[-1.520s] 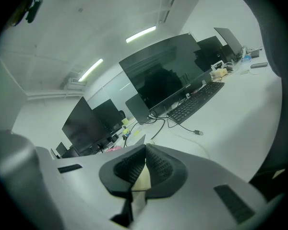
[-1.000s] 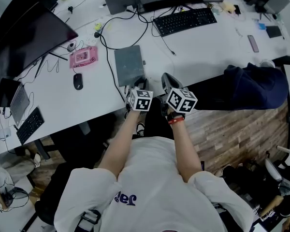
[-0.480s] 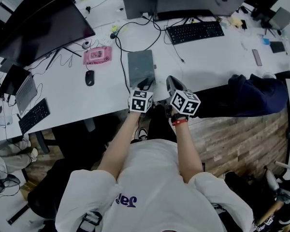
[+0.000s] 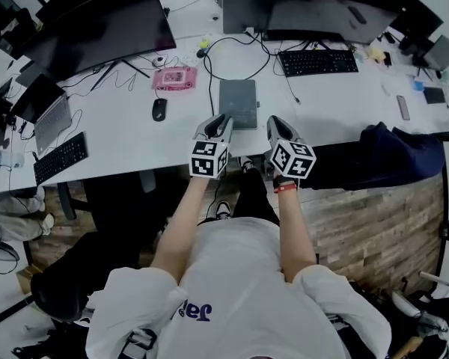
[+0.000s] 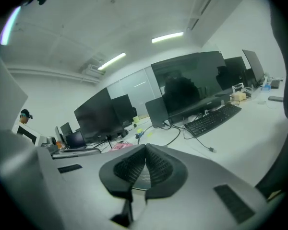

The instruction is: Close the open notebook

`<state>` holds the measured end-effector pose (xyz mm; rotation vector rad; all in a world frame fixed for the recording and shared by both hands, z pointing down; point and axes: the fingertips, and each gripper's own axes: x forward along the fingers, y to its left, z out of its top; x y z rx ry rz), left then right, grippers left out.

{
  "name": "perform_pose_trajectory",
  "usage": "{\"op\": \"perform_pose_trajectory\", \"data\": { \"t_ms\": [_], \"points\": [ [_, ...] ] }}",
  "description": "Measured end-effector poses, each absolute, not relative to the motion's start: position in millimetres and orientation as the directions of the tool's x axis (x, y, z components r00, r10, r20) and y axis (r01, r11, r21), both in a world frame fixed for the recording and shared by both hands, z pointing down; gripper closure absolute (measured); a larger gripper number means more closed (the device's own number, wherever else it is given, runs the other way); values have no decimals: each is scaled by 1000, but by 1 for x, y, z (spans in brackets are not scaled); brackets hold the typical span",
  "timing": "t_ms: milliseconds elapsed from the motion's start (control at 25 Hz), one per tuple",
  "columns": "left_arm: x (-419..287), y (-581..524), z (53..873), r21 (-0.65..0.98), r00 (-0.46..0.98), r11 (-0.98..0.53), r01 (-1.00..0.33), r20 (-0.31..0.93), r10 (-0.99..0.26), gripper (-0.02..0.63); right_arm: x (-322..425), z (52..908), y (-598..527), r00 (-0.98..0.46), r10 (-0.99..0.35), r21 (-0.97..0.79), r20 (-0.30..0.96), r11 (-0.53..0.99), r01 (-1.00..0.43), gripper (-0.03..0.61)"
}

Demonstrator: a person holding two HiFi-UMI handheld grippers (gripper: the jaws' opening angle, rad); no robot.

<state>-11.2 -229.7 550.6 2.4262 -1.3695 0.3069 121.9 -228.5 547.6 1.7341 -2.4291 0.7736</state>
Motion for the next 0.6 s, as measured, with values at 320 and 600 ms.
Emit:
{"op": "perform_pose_trajectory", "data": {
  "t_ms": [320, 600],
  "points": [
    [-61, -204, 507, 170, 447, -416, -893, 252, -858, 571, 100, 514, -204, -392, -883, -338, 259, 297, -893, 565],
    [-75, -192, 484, 153, 431, -406, -901, 208, -878, 589, 94, 489, -189, -388, -895, -282, 222, 322, -904, 565]
  ]
}}
